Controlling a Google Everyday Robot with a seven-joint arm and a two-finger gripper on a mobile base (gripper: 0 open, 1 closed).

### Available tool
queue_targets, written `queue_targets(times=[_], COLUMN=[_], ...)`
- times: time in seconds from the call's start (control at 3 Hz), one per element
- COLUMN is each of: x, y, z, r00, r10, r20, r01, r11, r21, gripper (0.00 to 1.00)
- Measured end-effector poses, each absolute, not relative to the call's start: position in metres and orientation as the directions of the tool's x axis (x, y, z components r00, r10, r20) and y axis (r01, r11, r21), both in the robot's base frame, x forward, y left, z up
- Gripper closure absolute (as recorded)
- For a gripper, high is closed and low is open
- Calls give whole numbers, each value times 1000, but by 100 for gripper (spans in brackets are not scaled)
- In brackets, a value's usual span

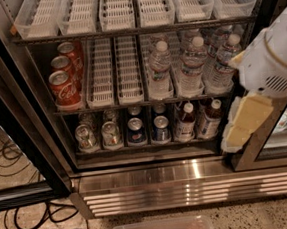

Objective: Pick coke can from middle shelf of fridge

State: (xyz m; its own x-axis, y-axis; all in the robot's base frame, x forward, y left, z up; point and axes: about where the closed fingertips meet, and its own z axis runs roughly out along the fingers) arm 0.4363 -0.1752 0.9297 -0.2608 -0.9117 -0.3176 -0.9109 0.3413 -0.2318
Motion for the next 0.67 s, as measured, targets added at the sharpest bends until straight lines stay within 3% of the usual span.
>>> queue_targets(times=[0.67], x=[437], y=[-116], z=[876], r00=[-214], r10=[-894], r20=[-393], r01=[-916], r11=[324], r21=[-238], gripper=[0])
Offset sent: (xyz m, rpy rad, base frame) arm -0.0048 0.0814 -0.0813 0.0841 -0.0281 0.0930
